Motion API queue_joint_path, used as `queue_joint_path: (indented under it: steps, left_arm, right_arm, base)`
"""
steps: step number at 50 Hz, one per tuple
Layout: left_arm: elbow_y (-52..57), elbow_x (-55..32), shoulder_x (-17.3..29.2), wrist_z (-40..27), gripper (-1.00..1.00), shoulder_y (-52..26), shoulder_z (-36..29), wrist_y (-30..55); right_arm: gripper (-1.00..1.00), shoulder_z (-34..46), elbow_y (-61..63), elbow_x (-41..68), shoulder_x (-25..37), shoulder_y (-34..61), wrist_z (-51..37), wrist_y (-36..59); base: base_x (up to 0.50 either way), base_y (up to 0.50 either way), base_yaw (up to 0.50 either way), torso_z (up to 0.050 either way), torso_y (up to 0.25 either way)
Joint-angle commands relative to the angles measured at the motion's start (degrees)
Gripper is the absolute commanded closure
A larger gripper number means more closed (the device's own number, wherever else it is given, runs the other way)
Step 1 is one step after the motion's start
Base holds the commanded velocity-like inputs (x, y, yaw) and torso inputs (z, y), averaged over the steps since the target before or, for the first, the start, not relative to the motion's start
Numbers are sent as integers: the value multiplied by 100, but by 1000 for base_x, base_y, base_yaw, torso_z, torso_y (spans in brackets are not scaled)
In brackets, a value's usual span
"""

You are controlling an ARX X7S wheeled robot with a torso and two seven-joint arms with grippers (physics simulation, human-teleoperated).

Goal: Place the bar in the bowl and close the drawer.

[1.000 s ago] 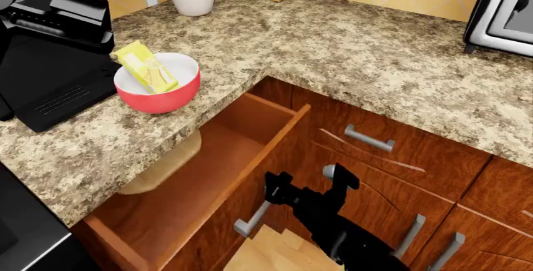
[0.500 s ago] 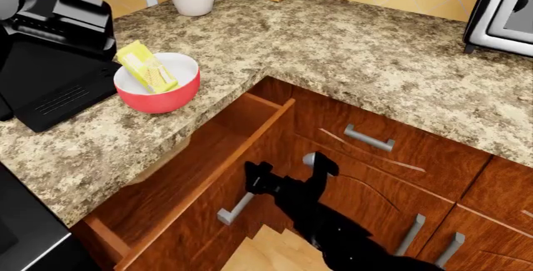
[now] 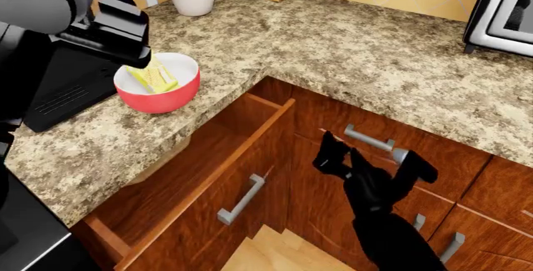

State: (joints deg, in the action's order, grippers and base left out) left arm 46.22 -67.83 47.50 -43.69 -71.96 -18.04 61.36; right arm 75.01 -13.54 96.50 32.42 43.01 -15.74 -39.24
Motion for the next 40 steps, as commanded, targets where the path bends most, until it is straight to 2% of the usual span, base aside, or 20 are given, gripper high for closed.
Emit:
queue_joint_path:
  steps: [1, 13, 21, 31, 40]
  left_arm:
    - [-246, 546, -725, 201, -100, -68, -605, -183]
    - [-1099, 1504, -1897, 726, -100, -102, -1448, -898]
    - [-1928, 2004, -2641, 1170, -100, -149, -1867, -1518]
    - [-2893, 2292, -3339, 1605, -100, -184, -2145, -2090]
    - [-4330, 2797, -4156, 1954, -100, 342, -2567, -3079]
  right_arm:
    - [-100, 7, 2247, -2257, 1449, -68, -2368, -1037]
    - [-100, -213, 3652, -4104, 2317, 190, -4062, -484]
    - [-100, -371, 4408, -4556, 2738, 347, -4574, -193]
    - [-100, -513, 4933, -4904, 3115, 455, -5076, 172]
    - [-100, -757, 5492, -5236, 3606, 528, -5716, 371]
  base:
    - [0, 0, 0, 0, 0]
    - [0, 0, 0, 0, 0]
    - [0, 0, 0, 0, 0]
    - [0, 0, 0, 0, 0]
    - [0, 0, 0, 0, 0]
